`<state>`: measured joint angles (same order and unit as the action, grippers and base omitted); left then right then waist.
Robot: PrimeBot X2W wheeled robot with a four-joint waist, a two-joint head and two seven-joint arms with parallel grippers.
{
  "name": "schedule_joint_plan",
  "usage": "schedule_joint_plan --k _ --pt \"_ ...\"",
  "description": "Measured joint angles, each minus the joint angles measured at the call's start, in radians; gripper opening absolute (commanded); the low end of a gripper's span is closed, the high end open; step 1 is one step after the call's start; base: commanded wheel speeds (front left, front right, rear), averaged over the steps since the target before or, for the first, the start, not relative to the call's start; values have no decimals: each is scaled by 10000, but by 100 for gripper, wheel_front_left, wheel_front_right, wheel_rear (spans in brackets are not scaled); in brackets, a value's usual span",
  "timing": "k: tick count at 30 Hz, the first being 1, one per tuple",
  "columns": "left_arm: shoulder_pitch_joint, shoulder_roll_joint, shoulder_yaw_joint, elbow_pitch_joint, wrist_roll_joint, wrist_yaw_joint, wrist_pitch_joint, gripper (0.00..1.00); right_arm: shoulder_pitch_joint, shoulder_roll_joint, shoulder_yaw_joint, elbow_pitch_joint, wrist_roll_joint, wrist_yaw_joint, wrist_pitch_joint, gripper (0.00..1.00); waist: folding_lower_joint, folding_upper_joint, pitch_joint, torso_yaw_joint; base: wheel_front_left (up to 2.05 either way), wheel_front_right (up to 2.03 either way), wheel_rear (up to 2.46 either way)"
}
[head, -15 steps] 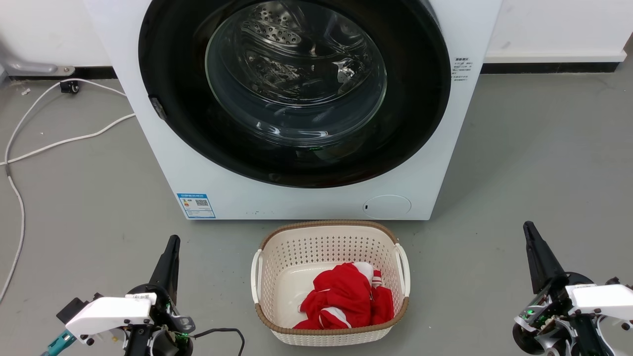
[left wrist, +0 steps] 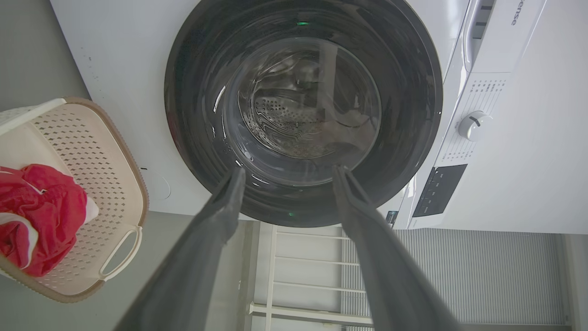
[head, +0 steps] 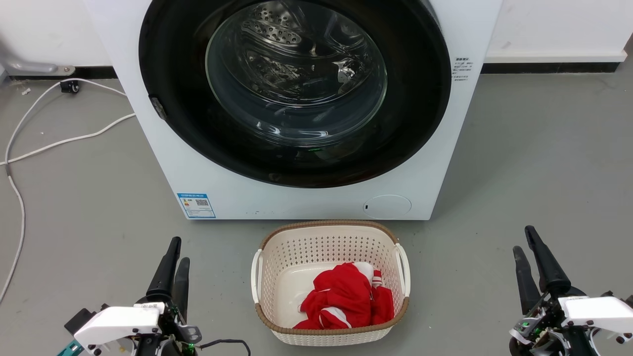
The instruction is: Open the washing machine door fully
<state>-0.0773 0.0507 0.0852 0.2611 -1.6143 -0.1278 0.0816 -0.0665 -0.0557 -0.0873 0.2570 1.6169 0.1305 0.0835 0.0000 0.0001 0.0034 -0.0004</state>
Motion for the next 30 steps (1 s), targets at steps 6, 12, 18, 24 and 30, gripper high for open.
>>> schedule_joint_plan --k 6,12,18,24,30 --pt "-5 6 -153 -506 640 0 -485 100 81 8 86 -477 -878 0 -481 100 0 0 24 -6 0 0 0" --pt "-42 10 -125 -949 1912 0 -729 100 99 10 56 -1047 -2318 0 -723 100 0 0 57 -13 0 0 0" --pt "-95 4 -6 -1402 2861 0 -957 100 106 13 56 -1737 -3643 0 -968 100 0 0 88 -30 0 0 0" --pt "-106 -2 -33 -1770 4142 2 -1181 100 207 15 245 -2316 -5471 0 -1189 100 0 0 107 -42 0 0 0" --pt "-105 0 -4 -1965 5382 0 -1388 100 309 17 652 -2631 -7426 2 -1392 100 0 0 104 -55 0 0 0"
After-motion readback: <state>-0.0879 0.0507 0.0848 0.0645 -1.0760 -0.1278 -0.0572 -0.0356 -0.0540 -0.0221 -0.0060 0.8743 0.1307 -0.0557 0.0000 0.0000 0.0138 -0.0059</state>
